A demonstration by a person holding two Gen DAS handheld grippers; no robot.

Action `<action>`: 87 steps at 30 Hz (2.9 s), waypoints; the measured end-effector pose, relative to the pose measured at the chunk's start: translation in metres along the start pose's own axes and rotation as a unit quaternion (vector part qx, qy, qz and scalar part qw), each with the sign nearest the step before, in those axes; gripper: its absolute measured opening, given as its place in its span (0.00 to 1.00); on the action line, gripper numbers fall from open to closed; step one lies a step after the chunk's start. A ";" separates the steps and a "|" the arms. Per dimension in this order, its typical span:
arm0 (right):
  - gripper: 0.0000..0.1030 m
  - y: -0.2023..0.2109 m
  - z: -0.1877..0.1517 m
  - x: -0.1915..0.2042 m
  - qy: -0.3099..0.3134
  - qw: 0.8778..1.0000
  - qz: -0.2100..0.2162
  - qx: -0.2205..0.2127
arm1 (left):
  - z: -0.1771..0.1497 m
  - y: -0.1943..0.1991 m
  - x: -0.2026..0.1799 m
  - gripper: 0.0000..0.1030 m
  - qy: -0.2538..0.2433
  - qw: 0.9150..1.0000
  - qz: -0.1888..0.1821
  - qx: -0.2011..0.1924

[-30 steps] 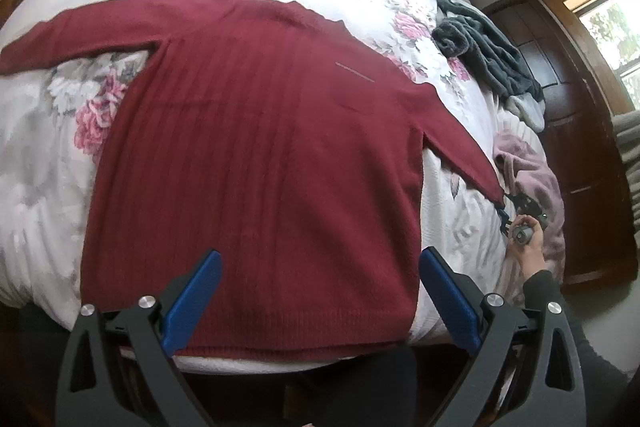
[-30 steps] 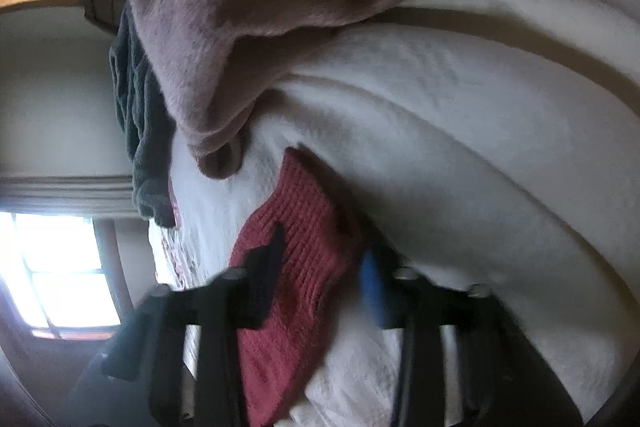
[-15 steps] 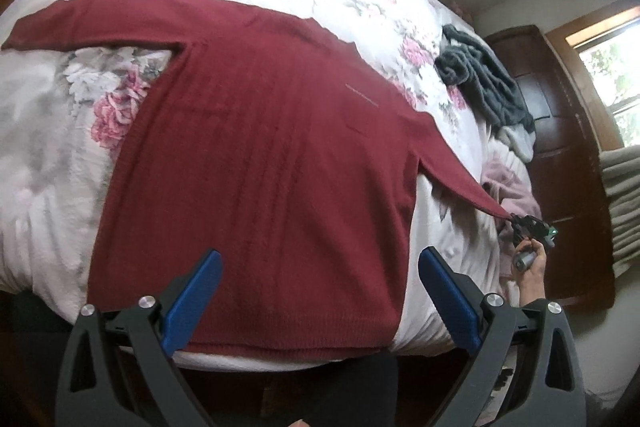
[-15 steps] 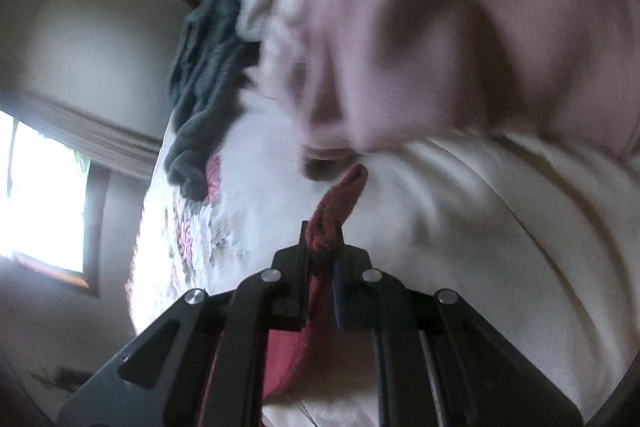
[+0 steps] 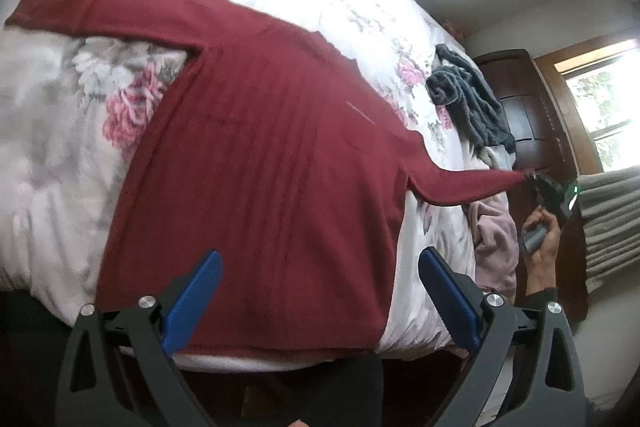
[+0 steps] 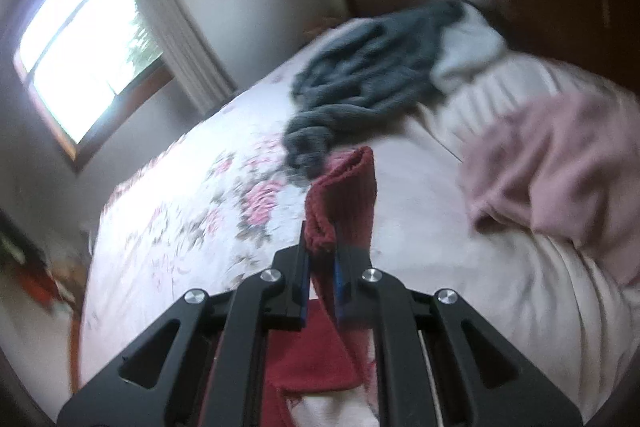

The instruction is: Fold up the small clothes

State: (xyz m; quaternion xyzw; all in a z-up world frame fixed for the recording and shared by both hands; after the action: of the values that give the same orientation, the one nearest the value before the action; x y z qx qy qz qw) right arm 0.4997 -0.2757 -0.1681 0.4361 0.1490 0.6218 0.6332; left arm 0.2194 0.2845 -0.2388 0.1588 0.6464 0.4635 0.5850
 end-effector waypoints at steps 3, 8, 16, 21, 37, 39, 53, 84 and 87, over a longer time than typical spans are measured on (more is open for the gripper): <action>0.07 -0.013 -0.008 0.047 0.060 0.998 -0.016 0.002 | 0.006 0.005 -0.004 0.96 -0.030 0.999 0.015 -0.019; 0.07 -0.030 -0.037 0.117 0.126 0.992 -0.018 0.009 | 0.021 0.010 0.000 0.96 -0.040 0.997 0.018 -0.061; 0.07 -0.076 -0.102 0.222 0.223 0.974 -0.012 0.033 | 0.046 0.002 0.008 0.96 -0.068 0.994 0.078 -0.035; 0.07 -0.128 -0.163 0.271 0.273 0.959 -0.018 0.076 | 0.069 -0.010 0.021 0.96 -0.037 0.999 0.014 0.008; 0.53 -0.157 -0.294 0.253 0.259 0.954 0.040 0.145 | 0.153 -0.105 0.019 0.96 0.054 0.973 -0.211 0.070; 0.53 -0.131 -0.302 0.227 0.236 0.961 0.044 0.138 | 0.167 -0.142 0.014 0.96 0.066 0.970 -0.213 0.095; 0.51 -0.046 -0.379 0.124 0.159 0.972 0.063 0.161 | 0.237 -0.306 -0.019 0.93 0.103 0.973 -0.139 0.150; 0.45 -0.067 -0.418 0.084 0.116 0.975 0.061 0.177 | 0.328 -0.152 0.031 0.07 -0.006 0.998 0.003 0.057; 0.45 -0.067 -0.419 0.084 0.117 0.975 0.060 0.178 | 0.319 -0.175 0.074 0.07 0.029 0.997 0.014 0.075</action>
State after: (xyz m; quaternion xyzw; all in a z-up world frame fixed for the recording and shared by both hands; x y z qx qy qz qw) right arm 0.2530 -0.0350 -0.4292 0.4741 0.3035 0.6689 0.4855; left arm 0.5469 0.3810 -0.3848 0.1971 0.6938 0.4265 0.5458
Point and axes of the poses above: each gripper's, at about its wrist camera, not at the fingertips, and y roughly against the way its jaws point, x to its left, z to its top, the point moved 4 cm from there along -y, roughly the way its jaws point, and after that the axes turned 10 degrees about x, right-handed, at the moved point
